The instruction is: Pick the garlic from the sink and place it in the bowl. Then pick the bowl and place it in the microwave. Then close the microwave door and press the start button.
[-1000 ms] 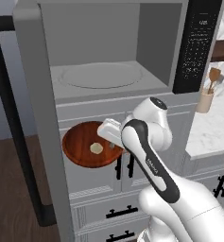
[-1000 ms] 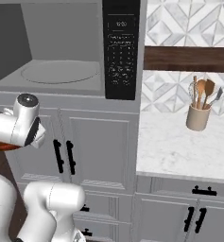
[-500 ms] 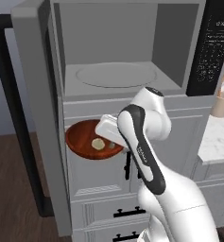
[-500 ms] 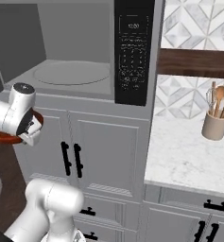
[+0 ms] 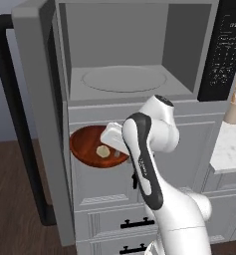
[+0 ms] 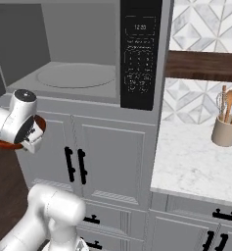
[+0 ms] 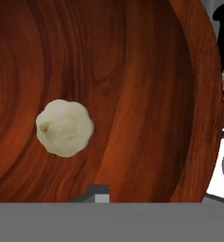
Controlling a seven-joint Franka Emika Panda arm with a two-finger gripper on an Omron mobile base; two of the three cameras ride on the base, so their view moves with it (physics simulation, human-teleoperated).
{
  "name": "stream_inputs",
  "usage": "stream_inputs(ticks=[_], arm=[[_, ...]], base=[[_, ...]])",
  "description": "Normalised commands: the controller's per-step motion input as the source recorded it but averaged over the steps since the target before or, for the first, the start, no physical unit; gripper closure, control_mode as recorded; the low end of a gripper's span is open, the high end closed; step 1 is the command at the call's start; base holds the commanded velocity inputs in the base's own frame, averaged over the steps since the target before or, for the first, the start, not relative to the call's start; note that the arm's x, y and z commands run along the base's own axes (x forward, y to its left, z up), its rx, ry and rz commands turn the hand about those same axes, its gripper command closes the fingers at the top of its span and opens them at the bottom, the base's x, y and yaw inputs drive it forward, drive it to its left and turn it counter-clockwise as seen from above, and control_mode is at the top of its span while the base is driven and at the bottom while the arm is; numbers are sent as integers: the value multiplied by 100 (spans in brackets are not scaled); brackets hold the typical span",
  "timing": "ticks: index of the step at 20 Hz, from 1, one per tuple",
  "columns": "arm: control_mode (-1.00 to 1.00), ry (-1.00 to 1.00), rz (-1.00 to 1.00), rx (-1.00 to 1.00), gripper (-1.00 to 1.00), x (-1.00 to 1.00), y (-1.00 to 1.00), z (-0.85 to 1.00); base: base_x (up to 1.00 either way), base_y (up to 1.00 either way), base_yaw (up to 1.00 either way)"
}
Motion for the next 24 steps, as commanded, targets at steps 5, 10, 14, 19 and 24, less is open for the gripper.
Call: stream_inputs(ticks=[5,10,14,19,24], arm=[[100,0,0,0,100,0,0,0],[-100,-10,0,5,100,-37,-10,1],[-100,-29,0,12,100,-100,-40,38],[-100,-16,-2,9,100,-78,-40,48],[-100,-1,-9,14,100,-39,-87,38]], base=[[0,0,0],[-14,0,0],[0,0,0],[0,0,0],[0,0,0]])
